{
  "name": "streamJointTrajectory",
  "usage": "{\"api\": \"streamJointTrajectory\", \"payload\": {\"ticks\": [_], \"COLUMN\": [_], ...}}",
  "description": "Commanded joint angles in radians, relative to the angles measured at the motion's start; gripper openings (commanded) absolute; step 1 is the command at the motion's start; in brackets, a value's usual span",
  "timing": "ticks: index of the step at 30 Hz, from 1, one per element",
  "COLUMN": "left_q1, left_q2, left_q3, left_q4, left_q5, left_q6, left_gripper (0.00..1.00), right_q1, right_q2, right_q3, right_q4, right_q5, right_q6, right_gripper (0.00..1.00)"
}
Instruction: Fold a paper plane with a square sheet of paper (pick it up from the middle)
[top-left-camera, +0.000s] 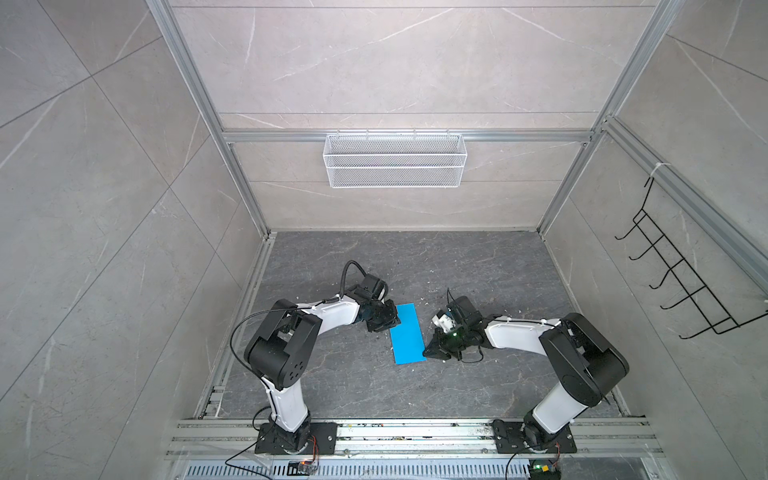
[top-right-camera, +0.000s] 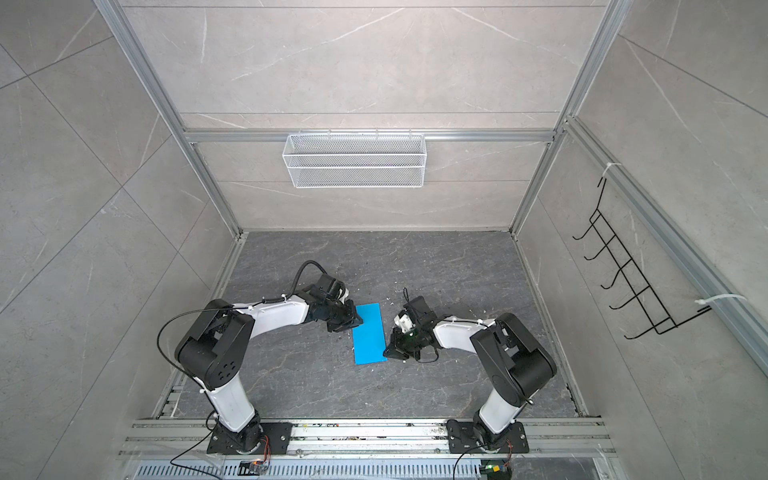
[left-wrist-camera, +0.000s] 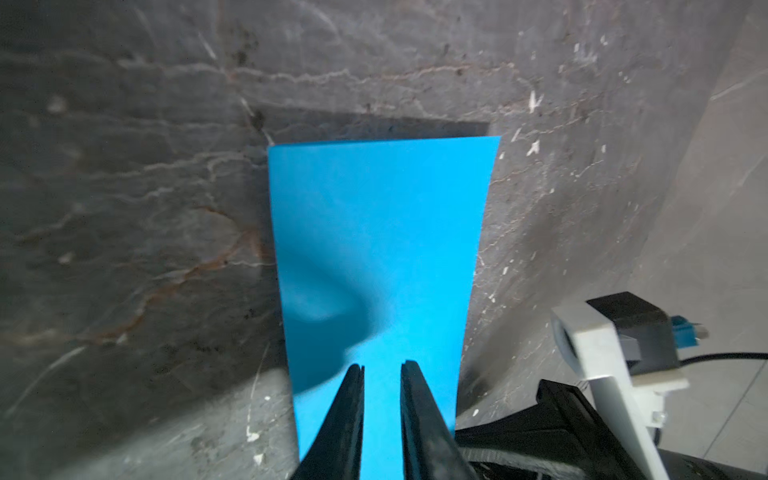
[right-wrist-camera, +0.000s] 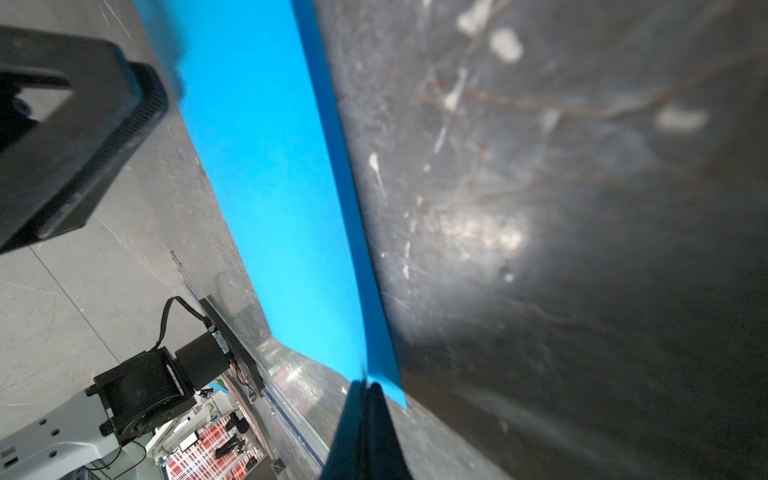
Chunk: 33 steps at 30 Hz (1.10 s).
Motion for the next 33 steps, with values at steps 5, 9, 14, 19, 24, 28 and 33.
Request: {"api": "streamJointTrajectory", "payload": {"ticks": [5,9,14,19,24,28,33], "left_q1": [-0.001,-0.002,-0.002,-0.002,-0.002,-0.002,-0.002], "left_q2": [0.024,0.034,0.051,0.053,0.051,0.046,-0.01], "left_q3": [-0.003,-0.027,-0.063,-0.072,-0.062,-0.058,-0.022], "left_q4": [-0.015,-0.01,0.007,0.014,0.007,0.003,-0.011], "left_q5": [-0.022,-0.039,-0.058,-0.054,-0.055,-0.055,-0.046], "left_q6": [0.033,0.027,0.021,0.017,0.021,0.019,0.019], "left_gripper": [0.2,0.19,0.15,0.15,0.15,0.15,0.19], "right_q1": [-0.003,0.0,0.02,0.053,0.069,0.074,0.08], "right_q2": [0.014,0.009,0.044,0.088,0.121,0.146,0.167], "right_q3": [0.049,0.057,0.095,0.139,0.149,0.154,0.167], "right_q4": [-0.009,0.05,0.111,0.173,0.238,0.289,0.268], "right_q5": [-0.008,-0.041,-0.063,-0.062,-0.009,0.017,0.048], "right_q6": [-0.012,-0.004,0.006,0.026,0.048,0.072,0.06], "right_gripper": [0.0,0.0,0.0,0.0,0.0,0.0,0.0]}}
